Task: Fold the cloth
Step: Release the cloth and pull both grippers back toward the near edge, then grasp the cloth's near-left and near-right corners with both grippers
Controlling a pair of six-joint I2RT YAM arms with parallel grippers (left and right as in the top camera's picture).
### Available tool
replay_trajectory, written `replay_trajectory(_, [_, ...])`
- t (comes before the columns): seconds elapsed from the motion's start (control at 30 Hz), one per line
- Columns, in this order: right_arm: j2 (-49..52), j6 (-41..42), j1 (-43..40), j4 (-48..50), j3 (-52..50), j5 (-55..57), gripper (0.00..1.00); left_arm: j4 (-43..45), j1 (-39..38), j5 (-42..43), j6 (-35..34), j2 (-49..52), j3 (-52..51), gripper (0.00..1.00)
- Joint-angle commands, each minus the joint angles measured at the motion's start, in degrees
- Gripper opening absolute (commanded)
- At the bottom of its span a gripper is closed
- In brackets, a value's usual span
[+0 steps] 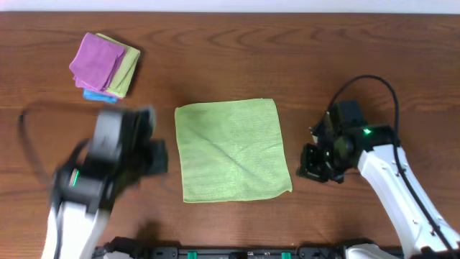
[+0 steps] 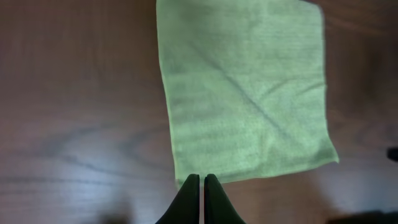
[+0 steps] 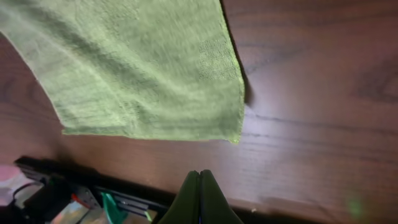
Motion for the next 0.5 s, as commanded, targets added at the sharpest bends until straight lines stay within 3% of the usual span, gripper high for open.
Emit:
replay_trajectory(0.0, [-1.9,-3.0,-0.7,1.3,-4.8,-3.1,0.02,-0.1,0.1,2.2,-4.0,-9.5,-8.7,0.06])
replay_trajectory(0.2, [-2.1,-1.3,-1.0,6.8,-12.6,-7.3,0.02,0.9,0.1,7.2,-6.9,-20.4,-22.1,0.05])
replay_trajectory(0.47, [-2.1,-0.7,-1.0,8.3,-14.9,-7.4,0.02,7.7,0.1,11.1,-8.1,-21.1,-33.9,0.06])
